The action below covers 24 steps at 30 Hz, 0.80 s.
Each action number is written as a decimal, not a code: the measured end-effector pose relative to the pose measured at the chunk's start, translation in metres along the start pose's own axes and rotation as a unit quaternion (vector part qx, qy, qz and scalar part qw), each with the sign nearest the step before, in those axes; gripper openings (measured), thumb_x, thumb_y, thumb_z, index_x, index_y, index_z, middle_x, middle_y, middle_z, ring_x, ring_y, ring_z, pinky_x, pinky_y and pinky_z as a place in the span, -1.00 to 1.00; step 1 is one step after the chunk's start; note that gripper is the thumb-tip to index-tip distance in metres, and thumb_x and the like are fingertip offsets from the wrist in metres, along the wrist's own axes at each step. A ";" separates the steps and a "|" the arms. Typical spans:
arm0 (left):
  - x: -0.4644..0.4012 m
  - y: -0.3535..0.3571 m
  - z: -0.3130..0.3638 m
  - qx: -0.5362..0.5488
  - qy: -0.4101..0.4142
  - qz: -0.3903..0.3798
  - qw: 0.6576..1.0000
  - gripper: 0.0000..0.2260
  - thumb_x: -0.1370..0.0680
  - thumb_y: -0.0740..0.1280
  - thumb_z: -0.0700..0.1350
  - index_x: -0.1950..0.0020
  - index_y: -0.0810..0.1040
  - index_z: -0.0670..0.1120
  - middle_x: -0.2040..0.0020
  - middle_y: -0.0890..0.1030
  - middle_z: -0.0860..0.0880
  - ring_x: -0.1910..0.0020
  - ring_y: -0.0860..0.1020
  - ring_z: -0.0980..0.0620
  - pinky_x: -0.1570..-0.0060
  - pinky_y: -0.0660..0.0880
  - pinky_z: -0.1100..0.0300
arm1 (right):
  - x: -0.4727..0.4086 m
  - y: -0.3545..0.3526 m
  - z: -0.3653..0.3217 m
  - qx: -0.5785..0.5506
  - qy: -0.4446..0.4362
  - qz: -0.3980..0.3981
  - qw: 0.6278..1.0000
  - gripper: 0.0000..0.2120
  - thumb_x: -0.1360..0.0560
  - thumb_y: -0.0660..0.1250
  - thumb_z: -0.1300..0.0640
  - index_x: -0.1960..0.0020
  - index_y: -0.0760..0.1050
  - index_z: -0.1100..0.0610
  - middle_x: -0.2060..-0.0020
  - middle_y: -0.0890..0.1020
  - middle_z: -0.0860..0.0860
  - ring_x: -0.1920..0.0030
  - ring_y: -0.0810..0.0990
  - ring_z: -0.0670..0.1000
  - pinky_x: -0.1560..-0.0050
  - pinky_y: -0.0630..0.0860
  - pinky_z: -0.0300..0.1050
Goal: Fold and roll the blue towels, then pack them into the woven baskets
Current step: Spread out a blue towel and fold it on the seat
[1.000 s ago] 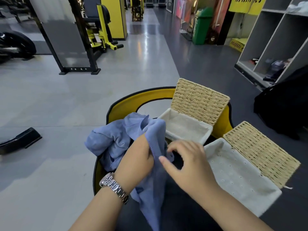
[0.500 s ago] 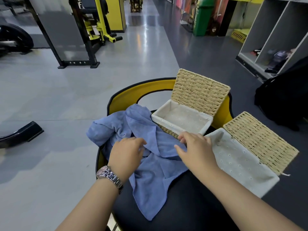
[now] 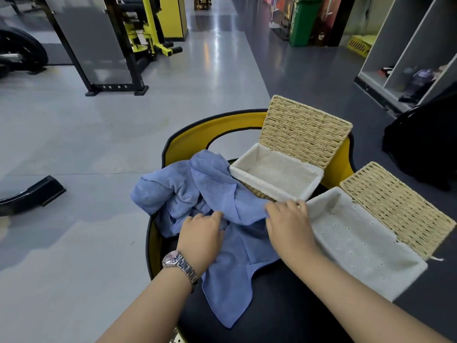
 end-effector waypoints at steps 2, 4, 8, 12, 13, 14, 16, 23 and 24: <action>0.001 -0.010 0.004 -0.012 0.009 0.025 1.000 -0.76 -0.51 0.24 0.01 -0.16 0.48 0.01 -0.01 0.62 0.04 -0.03 0.52 -0.05 0.00 0.37 0.09 | 0.000 -0.041 0.001 -0.061 0.008 0.089 0.994 -0.88 -0.40 0.38 0.29 0.11 0.51 0.12 0.35 0.57 0.01 0.26 0.53 0.11 0.04 0.39 0.01; 0.003 -0.021 0.012 -0.018 0.021 0.062 0.998 -0.68 -0.47 0.33 0.04 -0.17 0.46 -0.05 0.01 0.58 -0.01 0.02 0.53 -0.09 0.09 0.39 0.07 | 0.004 -0.071 0.003 -0.092 0.006 0.135 0.987 -0.86 -0.40 0.41 0.28 0.08 0.49 0.16 0.31 0.56 0.02 0.25 0.52 0.10 -0.04 0.34 -0.02; 0.006 -0.038 0.023 0.075 0.025 0.135 0.988 -0.44 -0.45 0.38 0.12 -0.33 0.34 -0.12 0.01 0.55 -0.01 0.05 0.52 -0.05 0.12 0.45 0.10 | 0.020 -0.088 0.001 -0.080 -0.055 0.150 0.984 -0.88 -0.44 0.41 0.26 0.15 0.47 0.14 0.35 0.50 0.00 0.27 0.47 0.09 -0.05 0.29 -0.04; 0.002 -0.049 0.031 0.086 0.055 0.162 0.981 -0.52 -0.49 0.32 0.11 -0.33 0.36 -0.07 -0.16 0.52 0.01 -0.13 0.47 -0.03 -0.05 0.45 0.07 | 0.032 -0.111 0.013 -0.129 -0.076 0.197 0.969 -0.92 -0.52 0.25 0.22 0.06 0.52 0.14 0.27 0.58 0.00 0.19 0.48 0.08 -0.09 0.26 -0.07; 0.002 -0.050 0.031 0.072 0.050 0.158 0.984 -0.59 -0.49 0.32 0.09 -0.26 0.41 -0.05 -0.13 0.53 0.01 -0.13 0.47 -0.05 -0.03 0.45 0.07 | 0.033 -0.126 0.021 -0.154 -0.056 0.220 0.961 -0.90 -0.53 0.23 0.20 0.04 0.52 0.16 0.26 0.56 0.00 0.17 0.46 0.05 -0.09 0.26 -0.08; 0.001 -0.048 0.031 0.056 0.040 0.144 0.987 -0.68 -0.48 0.31 0.07 -0.17 0.45 -0.04 -0.08 0.55 0.01 -0.10 0.49 -0.07 0.02 0.44 0.08 | 0.034 -0.142 0.028 -0.183 -0.032 0.242 0.952 -0.87 -0.54 0.21 0.18 0.04 0.52 0.18 0.25 0.55 0.00 0.15 0.43 0.01 -0.08 0.28 -0.07; -0.001 -0.027 0.026 0.071 0.010 0.077 0.994 -0.73 -0.49 0.28 0.09 -0.12 0.46 0.00 -0.01 0.60 -0.01 -0.05 0.54 -0.11 0.08 0.45 0.04 | 0.036 -0.165 0.043 -0.247 0.022 0.256 0.934 -0.81 -0.56 0.18 0.10 0.02 0.52 0.18 0.23 0.53 -0.04 0.10 0.42 -0.04 -0.01 0.35 -0.05; 0.019 0.036 0.079 0.339 0.027 -0.169 0.925 -0.33 -0.51 0.35 0.08 -0.51 0.03 0.22 -0.27 0.52 0.07 -0.27 0.48 0.04 -0.24 0.44 0.07 | 0.021 -0.136 0.068 -0.298 0.099 0.067 0.947 -0.95 -0.52 0.32 0.08 0.12 0.54 0.01 0.41 0.57 0.02 0.33 0.54 0.04 0.34 0.41 -0.01; 0.017 0.032 0.085 0.258 0.066 -0.118 0.957 -0.38 -0.50 0.35 0.11 -0.48 0.11 0.22 -0.28 0.50 0.08 -0.26 0.46 0.01 -0.22 0.43 0.06 | 0.021 -0.129 0.070 -0.265 0.093 0.049 0.959 -0.94 -0.51 0.34 0.09 0.15 0.53 0.00 0.46 0.51 -0.03 0.38 0.50 -0.01 0.35 0.33 -0.08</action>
Point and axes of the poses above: each hand's wrist, its own x-axis away from the middle knuckle, its own y-axis out of the palm, z = x × y, the point moved 8 cm from there along -x, towards the middle knuckle
